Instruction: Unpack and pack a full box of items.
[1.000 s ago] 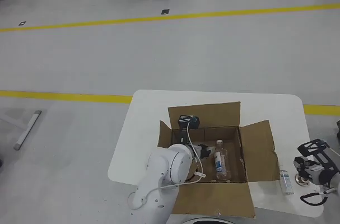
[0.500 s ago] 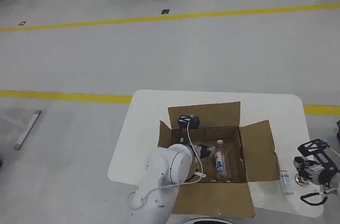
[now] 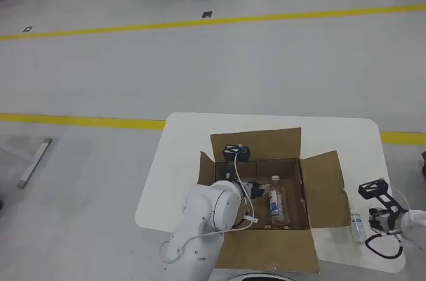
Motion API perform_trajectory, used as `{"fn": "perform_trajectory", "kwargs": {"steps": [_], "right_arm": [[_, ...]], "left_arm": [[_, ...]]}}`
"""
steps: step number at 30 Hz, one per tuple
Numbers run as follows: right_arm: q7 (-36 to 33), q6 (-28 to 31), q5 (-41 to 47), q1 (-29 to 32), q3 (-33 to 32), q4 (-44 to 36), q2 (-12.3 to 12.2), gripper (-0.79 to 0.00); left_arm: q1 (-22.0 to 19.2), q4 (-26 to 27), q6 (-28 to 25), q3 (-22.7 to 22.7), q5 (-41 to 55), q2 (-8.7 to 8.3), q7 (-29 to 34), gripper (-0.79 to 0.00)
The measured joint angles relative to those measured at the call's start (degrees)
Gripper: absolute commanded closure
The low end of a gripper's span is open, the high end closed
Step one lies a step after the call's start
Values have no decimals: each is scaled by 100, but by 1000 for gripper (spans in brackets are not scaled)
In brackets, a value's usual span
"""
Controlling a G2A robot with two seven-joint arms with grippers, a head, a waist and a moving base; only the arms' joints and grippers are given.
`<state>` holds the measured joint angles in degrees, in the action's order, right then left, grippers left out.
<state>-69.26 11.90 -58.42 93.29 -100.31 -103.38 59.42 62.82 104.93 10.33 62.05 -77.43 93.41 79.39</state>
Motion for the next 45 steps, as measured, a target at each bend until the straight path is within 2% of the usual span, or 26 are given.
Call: {"fn": "perform_trajectory", "kwargs": {"steps": [4, 6, 12, 22, 27, 38, 45], "right_arm": [[-101, 41, -10, -174, 132, 145, -13, -191], [-104, 63, 16, -209, 188, 184, -16, -274], [82, 182, 404, -244, 123, 390, -28, -339], [298, 381, 673, -300, 201, 853, -56, -339], [403, 315, 630, -345, 374, 953, -57, -363], [564, 169, 595, -386, 517, 1161, -76, -366], [623, -45, 255, -431, 776, 1141, -75, -360]], "left_arm": [[0, 0, 0, 0, 0, 0, 0, -785], [0, 0, 0, 0, 0, 0, 0, -785], [0, 0, 0, 0, 0, 0, 0, -785], [0, 0, 0, 0, 0, 0, 0, -785], [0, 0, 0, 0, 0, 0, 0, -785], [0, 0, 0, 0, 0, 0, 0, -785], [0, 0, 0, 0, 0, 0, 0, -785]]}}
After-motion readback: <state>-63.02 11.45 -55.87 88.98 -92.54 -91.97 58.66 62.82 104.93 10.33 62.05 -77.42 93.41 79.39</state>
